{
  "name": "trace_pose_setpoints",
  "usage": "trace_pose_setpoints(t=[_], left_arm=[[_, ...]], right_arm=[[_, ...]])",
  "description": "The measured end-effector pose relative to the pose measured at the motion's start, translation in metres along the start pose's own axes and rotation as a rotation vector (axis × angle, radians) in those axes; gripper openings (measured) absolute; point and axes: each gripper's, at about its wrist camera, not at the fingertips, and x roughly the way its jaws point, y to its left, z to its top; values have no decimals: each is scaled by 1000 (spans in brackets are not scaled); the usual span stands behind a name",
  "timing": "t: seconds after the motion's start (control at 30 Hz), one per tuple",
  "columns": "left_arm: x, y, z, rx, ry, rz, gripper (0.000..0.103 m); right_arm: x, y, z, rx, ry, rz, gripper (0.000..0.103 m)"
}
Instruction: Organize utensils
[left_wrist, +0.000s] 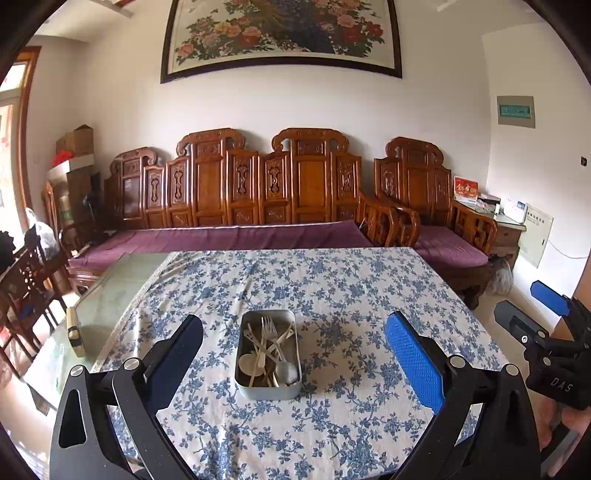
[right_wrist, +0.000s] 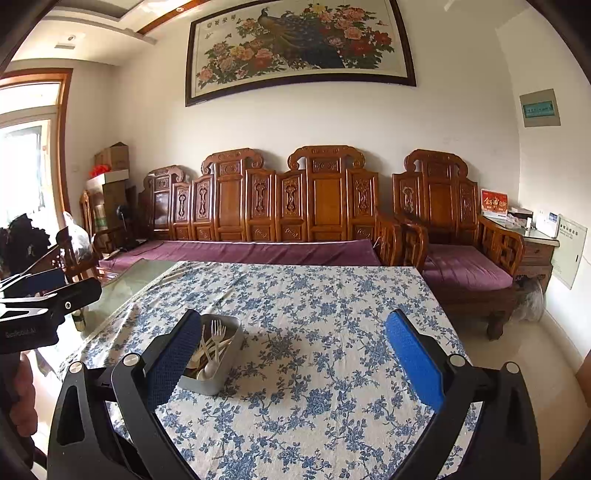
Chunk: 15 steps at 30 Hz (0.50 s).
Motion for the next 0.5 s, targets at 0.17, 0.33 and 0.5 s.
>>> trace_pose_setpoints(t=[0.17,0.33,0.5], left_arm=[[-1,2,-4,-8,-1,2,95],[1,3,-6,-14,5,1,95],[1,3,-7,-17,6,2,95]], right_arm=[[-3,1,1,1,-4,5,100],[-3,1,0,2,-5,7,100],[-3,2,0,1,-6,8,100]])
